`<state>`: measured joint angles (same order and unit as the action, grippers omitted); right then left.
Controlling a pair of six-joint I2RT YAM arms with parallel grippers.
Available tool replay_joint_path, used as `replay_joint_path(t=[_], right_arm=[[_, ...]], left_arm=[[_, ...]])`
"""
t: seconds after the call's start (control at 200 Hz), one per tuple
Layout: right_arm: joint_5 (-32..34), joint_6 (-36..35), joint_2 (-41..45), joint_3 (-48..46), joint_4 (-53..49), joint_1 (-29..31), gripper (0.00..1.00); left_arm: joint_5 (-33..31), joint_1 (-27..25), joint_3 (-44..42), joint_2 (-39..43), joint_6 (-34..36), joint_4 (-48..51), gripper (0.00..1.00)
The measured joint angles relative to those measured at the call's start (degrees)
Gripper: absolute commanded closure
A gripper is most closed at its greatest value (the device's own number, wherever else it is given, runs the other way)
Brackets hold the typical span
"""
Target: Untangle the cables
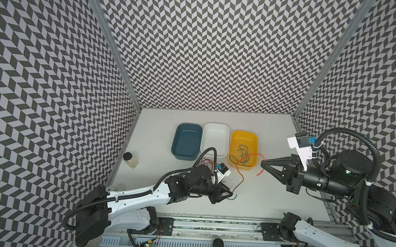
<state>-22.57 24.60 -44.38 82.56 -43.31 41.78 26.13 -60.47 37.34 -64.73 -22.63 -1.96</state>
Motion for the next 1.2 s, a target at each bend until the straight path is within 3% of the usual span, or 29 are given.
replay_joint_path(t=[0.085, 0.21, 0.371, 0.771, 0.997, 1.197], right_arm=[[0.7, 0.0, 0.7, -0.4, 0.0, 0.0, 1.0], [0.7, 0.1, 0.7, -0.4, 0.0, 0.0, 1.0], [0.3, 0.5, 0.3, -0.4, 0.0, 0.0, 1.0], [-1.5, 1.6, 0.3, -0.4, 2.5, 0.0, 1.0], [-1.3, 1.7, 0.9, -1.0, 2.8, 0.0, 1.0], [3.2, 2.1, 5.6, -6.7, 2.9, 0.0, 1.0]], left_arm=[[-0.1, 0.0, 0.0, 0.5, 0.1, 0.0, 0.59], [0.1, 0.0, 0.0, 0.0, 0.2, -0.2, 0.4], [1.0, -0.4, 0.3, -2.8, -0.4, -0.4, 0.38], [1.6, -1.1, 1.6, -4.9, -0.3, -1.1, 0.65], [1.1, -1.1, 1.7, -4.7, 0.2, -0.9, 1.0], [-0.3, -1.1, 2.1, -1.6, 0.2, 1.8, 1.0]])
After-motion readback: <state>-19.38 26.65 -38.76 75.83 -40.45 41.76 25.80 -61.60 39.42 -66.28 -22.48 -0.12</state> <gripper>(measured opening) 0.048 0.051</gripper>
